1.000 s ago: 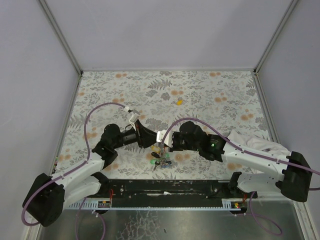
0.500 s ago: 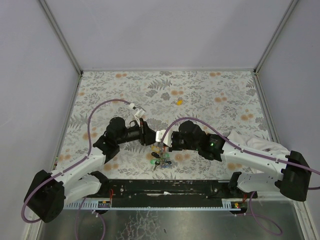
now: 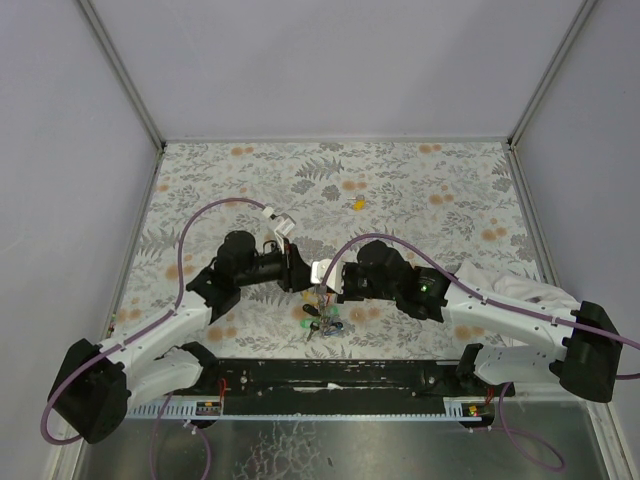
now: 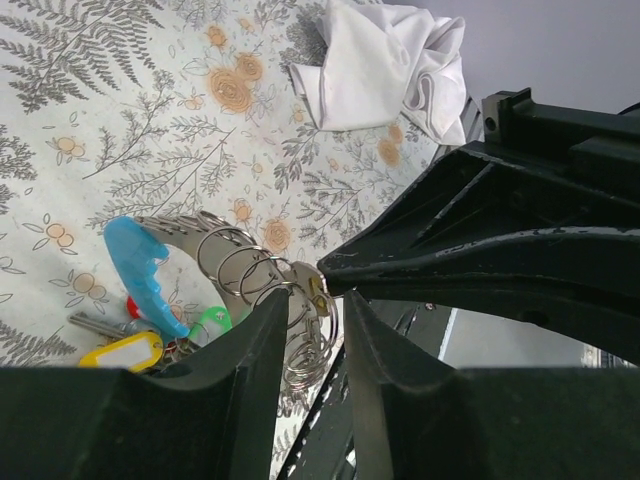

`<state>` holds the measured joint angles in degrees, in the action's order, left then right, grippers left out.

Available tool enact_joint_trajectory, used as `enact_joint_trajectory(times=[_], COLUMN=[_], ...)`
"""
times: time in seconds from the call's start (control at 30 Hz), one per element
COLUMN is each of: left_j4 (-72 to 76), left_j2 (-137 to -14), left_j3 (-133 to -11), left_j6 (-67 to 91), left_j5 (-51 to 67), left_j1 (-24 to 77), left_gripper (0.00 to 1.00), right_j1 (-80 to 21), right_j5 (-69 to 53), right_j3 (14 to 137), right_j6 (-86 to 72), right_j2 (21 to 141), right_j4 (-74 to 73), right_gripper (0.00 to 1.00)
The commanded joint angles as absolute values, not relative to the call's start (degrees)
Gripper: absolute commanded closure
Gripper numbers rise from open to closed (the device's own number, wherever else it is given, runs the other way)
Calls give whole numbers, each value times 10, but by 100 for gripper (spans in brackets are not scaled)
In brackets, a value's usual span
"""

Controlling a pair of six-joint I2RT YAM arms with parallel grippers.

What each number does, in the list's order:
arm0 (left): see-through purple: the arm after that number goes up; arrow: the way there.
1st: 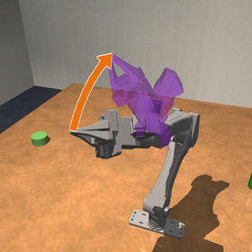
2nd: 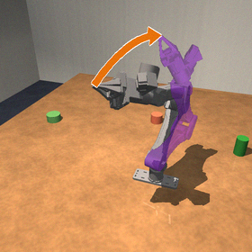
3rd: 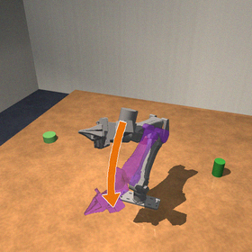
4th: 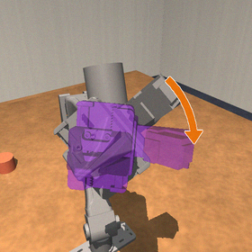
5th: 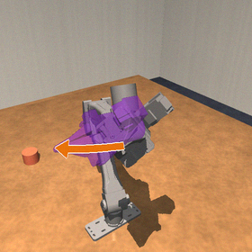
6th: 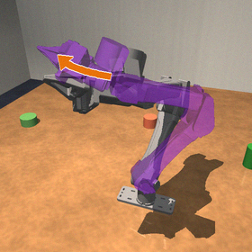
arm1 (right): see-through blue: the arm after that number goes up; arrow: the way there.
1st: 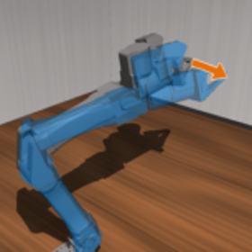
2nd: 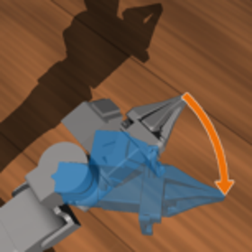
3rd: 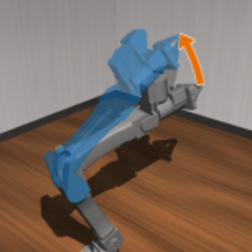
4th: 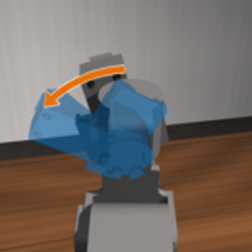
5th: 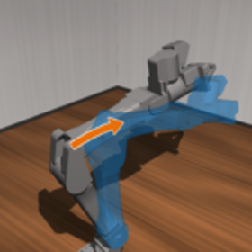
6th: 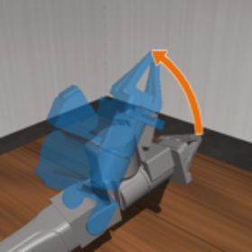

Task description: Put the keys on the keyring

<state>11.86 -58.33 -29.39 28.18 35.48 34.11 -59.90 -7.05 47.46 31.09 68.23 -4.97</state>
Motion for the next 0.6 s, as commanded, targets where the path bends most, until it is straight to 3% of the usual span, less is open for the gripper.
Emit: enact_joint_trajectory(times=[0.0, 0.13, 0.3, 0.57], left_j4=[69, 62, 73, 181], left_j2=[-574, -577, -582, -540], left_j3=[-321, -326, -326, -263], left_j6=[255, 248, 244, 305], left_j5=[342, 350, 355, 292], left_j1=[345, 346, 349, 347], left_gripper=[72, 76, 100, 100], right_j1=[-603, -603, -603, -603], right_j5=[-83, -83, -86, -81], right_j3=[499, 497, 497, 461], right_j6=[314, 314, 314, 305], right_j2=[680, 679, 670, 648], right_j4=[-38, -38, -39, -32], right_gripper=[100, 100, 100, 100])
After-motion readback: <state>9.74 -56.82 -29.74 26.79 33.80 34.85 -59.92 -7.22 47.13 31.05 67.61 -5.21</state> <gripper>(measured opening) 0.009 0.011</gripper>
